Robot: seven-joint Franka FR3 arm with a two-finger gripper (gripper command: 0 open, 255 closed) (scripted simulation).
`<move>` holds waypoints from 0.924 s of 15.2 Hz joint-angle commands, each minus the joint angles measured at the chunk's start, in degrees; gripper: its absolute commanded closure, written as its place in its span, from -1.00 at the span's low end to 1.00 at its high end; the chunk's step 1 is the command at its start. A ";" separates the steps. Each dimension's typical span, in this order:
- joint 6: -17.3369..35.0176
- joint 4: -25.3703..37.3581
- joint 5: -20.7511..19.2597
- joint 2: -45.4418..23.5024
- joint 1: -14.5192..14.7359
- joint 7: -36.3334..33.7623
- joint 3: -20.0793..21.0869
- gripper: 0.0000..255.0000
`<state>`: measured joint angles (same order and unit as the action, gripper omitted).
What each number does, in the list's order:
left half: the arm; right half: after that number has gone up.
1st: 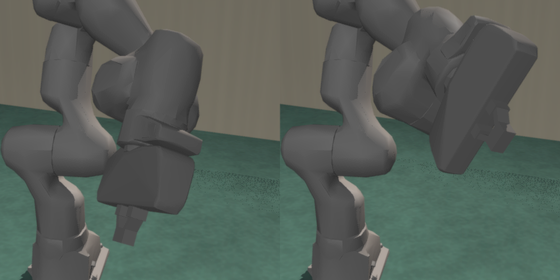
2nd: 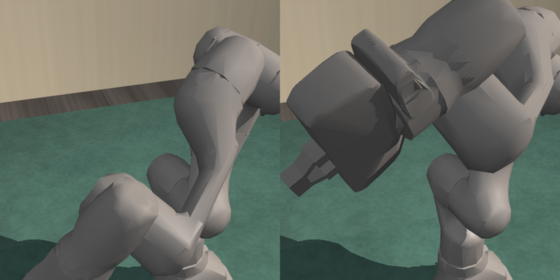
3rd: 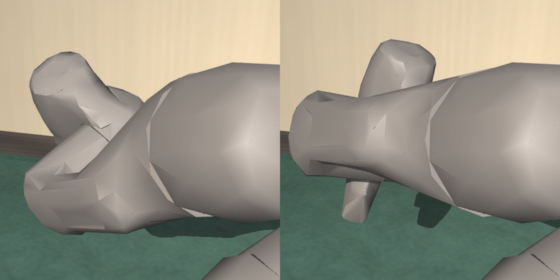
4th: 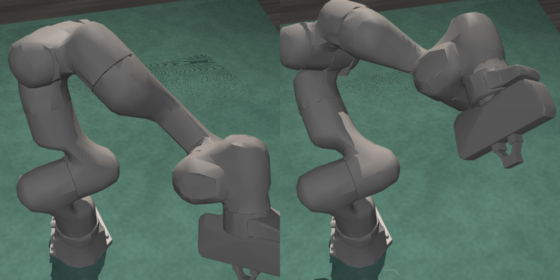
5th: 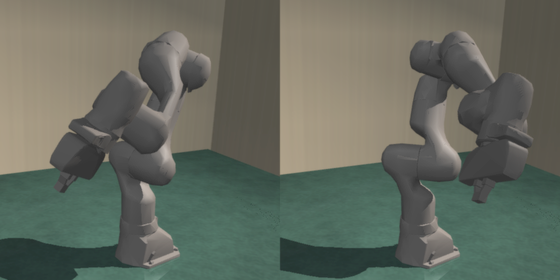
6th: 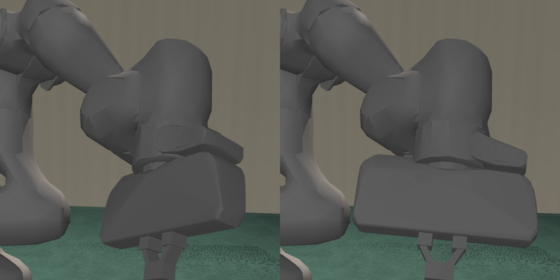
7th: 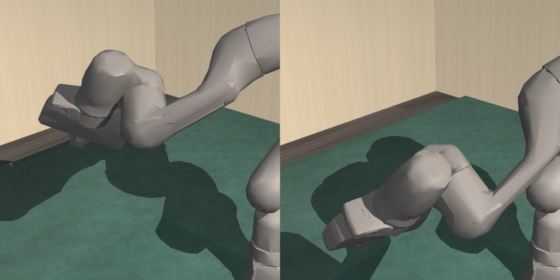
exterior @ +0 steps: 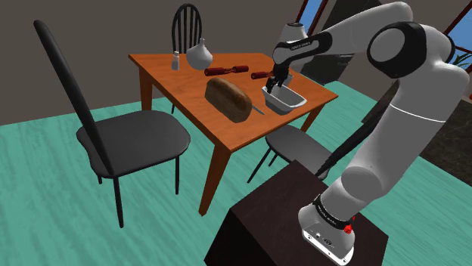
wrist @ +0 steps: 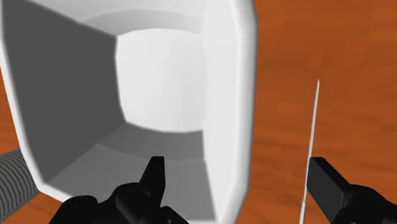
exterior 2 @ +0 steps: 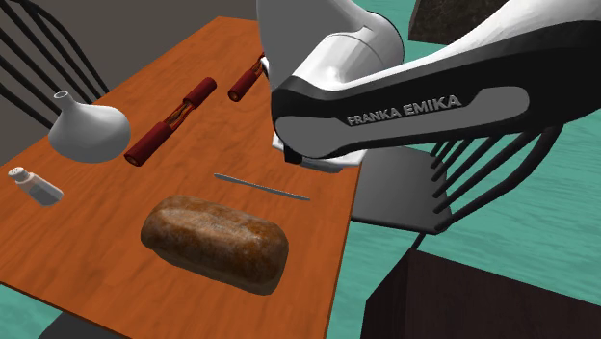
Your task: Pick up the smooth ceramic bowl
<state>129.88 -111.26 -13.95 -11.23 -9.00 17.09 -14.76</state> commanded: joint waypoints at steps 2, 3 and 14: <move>2.21 -0.81 -0.08 -1.32 -0.18 -0.29 -0.07 -1.00; 2.88 -1.13 -0.11 -1.68 -0.20 -0.43 -0.08 -1.00; 4.61 -1.75 -0.13 -2.83 -0.27 -0.80 -0.07 1.00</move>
<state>134.48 -112.99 -14.09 -14.03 -9.27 16.28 -14.83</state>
